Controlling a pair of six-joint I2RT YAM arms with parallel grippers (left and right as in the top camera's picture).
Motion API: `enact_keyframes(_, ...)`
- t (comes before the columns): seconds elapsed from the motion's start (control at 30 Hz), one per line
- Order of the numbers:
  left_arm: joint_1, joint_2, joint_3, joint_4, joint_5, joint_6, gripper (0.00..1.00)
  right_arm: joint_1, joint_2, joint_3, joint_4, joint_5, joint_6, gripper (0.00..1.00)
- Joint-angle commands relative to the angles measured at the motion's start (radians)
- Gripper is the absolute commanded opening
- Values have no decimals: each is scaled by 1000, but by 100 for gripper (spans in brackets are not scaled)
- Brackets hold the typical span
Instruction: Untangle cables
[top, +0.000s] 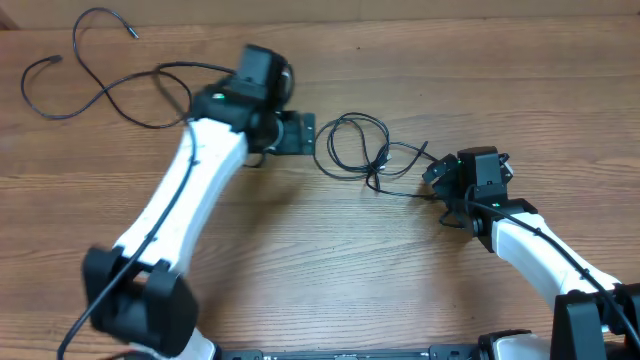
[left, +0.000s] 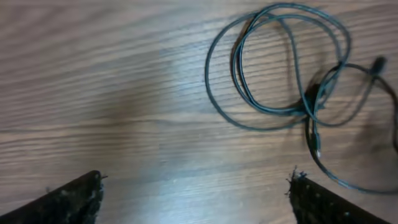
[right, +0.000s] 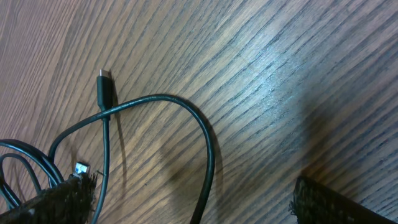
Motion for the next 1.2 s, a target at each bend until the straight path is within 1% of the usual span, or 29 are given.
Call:
enact_keyframes(0.0, -56, 84, 2, 41, -56, -98, 91, -5, 3, 5, 5, 10, -5, 100)
enact_keyframes(0.07, -85, 123, 2, 68, -59, -98, 88, -5, 3, 5, 5, 10, -5, 100)
enact_keyframes(0.13, -107, 157, 2, 91, -60, -103, 83, -5, 3, 5, 5, 10, -5, 100)
enact_keyframes(0.2, -123, 188, 2, 106, -72, -137, 80, -5, 3, 5, 5, 10, -5, 100)
enact_keyframes(0.27, -138, 222, 2, 110, -101, -196, 78, -5, 3, 5, 5, 10, -5, 100)
enact_keyframes(0.3, -145, 241, 2, 110, -110, -224, 78, -5, 3, 5, 5, 10, -5, 100)
enact_keyframes(0.43, -148, 292, 2, 116, -115, -269, 79, -5, 3, 5, 5, 10, -5, 100)
enact_keyframes(0.67, -144, 343, 2, 177, -140, -291, 78, -5, 3, 5, 5, 10, -5, 100)
enact_keyframes(0.73, -144, 359, 2, 197, -141, -292, 75, -5, 3, 5, 5, 10, -5, 100)
enact_keyframes(0.8, -144, 371, 2, 215, -141, -292, 70, -5, 3, 5, 5, 10, -5, 100)
enact_keyframes(0.83, -144, 381, 2, 226, -142, -299, 64, -5, 3, 5, 5, 10, -5, 100)
enact_keyframes(0.9, -144, 393, 2, 230, -142, -303, 56, -5, 3, 5, 5, 10, -5, 100)
enact_keyframes(1.03, -144, 406, 2, 217, -146, -317, 54, -5, 3, 5, 5, 10, -5, 100)
enact_keyframes(1.17, -144, 409, 2, 190, -187, -318, 54, -5, 3, 5, 5, 10, -5, 100)
